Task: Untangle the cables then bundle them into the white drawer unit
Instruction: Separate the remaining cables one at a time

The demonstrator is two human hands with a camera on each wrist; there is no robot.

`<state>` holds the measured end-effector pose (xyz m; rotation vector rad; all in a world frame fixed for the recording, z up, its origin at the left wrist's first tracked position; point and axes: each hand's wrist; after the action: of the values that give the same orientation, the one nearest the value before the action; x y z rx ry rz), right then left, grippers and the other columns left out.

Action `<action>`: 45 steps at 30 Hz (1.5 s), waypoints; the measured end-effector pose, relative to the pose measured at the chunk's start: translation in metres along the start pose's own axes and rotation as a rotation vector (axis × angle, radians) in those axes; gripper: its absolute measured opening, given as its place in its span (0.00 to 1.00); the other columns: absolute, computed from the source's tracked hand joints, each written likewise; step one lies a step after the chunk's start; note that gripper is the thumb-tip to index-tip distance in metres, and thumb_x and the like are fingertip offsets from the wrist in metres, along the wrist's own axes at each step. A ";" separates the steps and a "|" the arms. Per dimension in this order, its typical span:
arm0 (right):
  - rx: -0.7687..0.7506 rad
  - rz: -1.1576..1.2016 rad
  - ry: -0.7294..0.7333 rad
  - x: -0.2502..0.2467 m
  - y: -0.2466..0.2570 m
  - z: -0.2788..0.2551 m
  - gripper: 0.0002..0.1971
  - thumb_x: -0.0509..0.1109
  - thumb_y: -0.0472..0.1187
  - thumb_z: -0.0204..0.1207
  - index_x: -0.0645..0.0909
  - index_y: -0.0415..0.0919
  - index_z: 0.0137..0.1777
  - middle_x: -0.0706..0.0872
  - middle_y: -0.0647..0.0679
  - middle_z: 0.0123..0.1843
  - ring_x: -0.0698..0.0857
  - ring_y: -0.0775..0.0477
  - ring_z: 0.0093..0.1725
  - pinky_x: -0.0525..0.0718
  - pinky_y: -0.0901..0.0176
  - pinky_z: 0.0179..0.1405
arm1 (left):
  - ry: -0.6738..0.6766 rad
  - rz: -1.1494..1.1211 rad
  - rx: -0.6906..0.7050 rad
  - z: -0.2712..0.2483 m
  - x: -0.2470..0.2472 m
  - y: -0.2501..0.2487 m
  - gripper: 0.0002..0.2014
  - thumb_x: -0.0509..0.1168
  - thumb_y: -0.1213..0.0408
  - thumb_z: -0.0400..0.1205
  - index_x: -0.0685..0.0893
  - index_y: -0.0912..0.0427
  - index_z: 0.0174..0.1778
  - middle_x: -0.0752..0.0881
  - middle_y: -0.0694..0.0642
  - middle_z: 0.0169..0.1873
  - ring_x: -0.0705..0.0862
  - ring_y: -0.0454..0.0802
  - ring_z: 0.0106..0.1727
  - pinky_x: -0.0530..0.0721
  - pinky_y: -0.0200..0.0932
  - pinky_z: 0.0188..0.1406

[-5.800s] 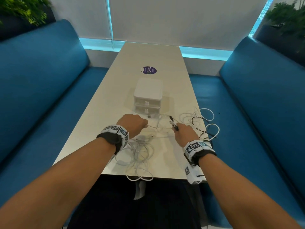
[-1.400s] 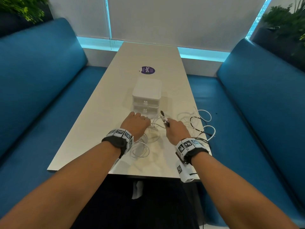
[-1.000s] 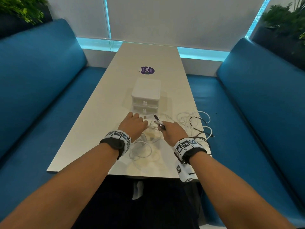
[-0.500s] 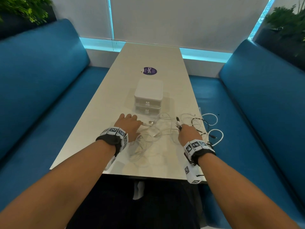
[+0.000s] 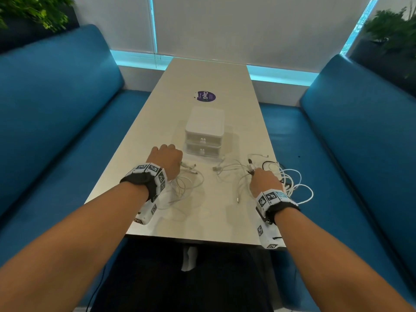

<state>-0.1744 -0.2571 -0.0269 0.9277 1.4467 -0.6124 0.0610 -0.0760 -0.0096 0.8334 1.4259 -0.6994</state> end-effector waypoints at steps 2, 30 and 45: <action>-0.033 0.064 -0.022 0.001 0.008 -0.002 0.12 0.56 0.40 0.86 0.79 0.38 0.58 0.86 0.38 0.54 0.86 0.35 0.53 0.76 0.53 0.42 | -0.014 -0.058 -0.001 0.001 -0.001 -0.007 0.14 0.56 0.63 0.86 0.84 0.52 0.62 0.81 0.56 0.59 0.79 0.58 0.61 0.74 0.55 0.64; -0.174 0.760 0.247 0.017 0.053 -0.016 0.12 0.54 0.39 0.85 0.79 0.45 0.48 0.83 0.50 0.32 0.81 0.50 0.29 0.79 0.56 0.33 | -0.244 -0.190 0.053 0.003 0.004 -0.027 0.11 0.60 0.60 0.88 0.87 0.49 0.59 0.82 0.54 0.59 0.81 0.57 0.57 0.74 0.53 0.58; -0.085 0.994 0.420 0.014 0.056 -0.014 0.13 0.55 0.35 0.85 0.81 0.37 0.45 0.75 0.47 0.27 0.68 0.53 0.21 0.65 0.62 0.19 | -0.068 -0.702 -0.024 -0.017 -0.018 -0.060 0.05 0.57 0.61 0.82 0.77 0.48 0.48 0.89 0.51 0.41 0.87 0.54 0.41 0.87 0.56 0.46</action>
<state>-0.1345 -0.2128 -0.0299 1.5910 1.1414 0.3985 0.0010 -0.0966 0.0042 0.2645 1.6657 -1.2195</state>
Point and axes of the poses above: each hand's wrist, its own z-axis towards the middle knuckle, its own x-axis out of the palm, y = z × x
